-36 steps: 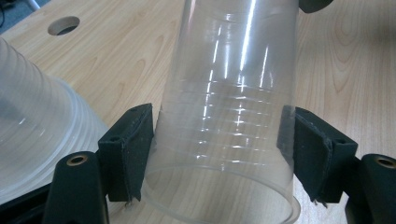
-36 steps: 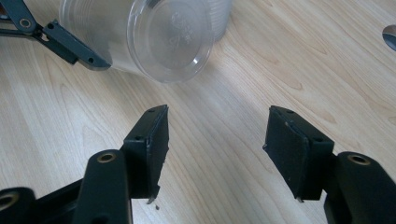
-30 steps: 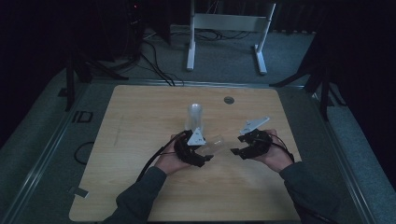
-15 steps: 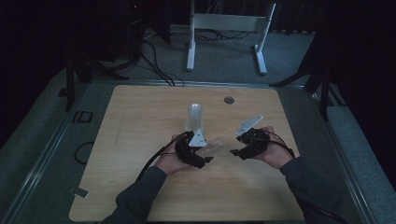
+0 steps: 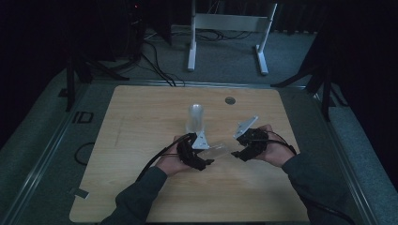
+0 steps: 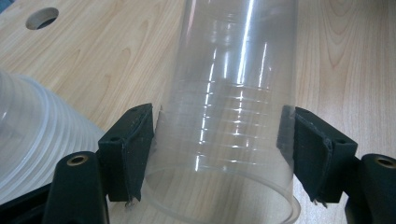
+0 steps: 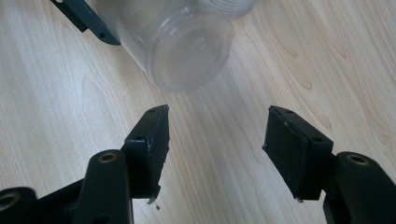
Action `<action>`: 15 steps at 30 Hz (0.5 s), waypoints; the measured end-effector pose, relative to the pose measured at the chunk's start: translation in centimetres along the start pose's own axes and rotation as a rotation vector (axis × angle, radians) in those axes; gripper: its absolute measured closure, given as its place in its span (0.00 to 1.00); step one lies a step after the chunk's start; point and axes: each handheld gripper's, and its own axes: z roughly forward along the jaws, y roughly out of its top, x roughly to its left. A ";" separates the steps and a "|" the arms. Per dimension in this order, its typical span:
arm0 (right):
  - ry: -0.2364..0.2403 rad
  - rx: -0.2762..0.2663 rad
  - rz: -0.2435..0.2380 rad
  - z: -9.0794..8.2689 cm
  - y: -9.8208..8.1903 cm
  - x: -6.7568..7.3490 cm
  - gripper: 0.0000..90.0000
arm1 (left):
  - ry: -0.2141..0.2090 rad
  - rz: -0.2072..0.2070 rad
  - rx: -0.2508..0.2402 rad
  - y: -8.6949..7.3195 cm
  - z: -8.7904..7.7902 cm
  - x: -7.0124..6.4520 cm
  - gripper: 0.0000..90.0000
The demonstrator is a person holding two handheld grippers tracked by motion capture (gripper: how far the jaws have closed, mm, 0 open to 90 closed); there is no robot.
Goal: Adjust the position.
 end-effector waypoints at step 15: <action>0.031 0.070 -0.069 0.2 0.7 0.5 0.43 | -0.009 0.024 0.021 -0.1 0.3 -0.4 0.32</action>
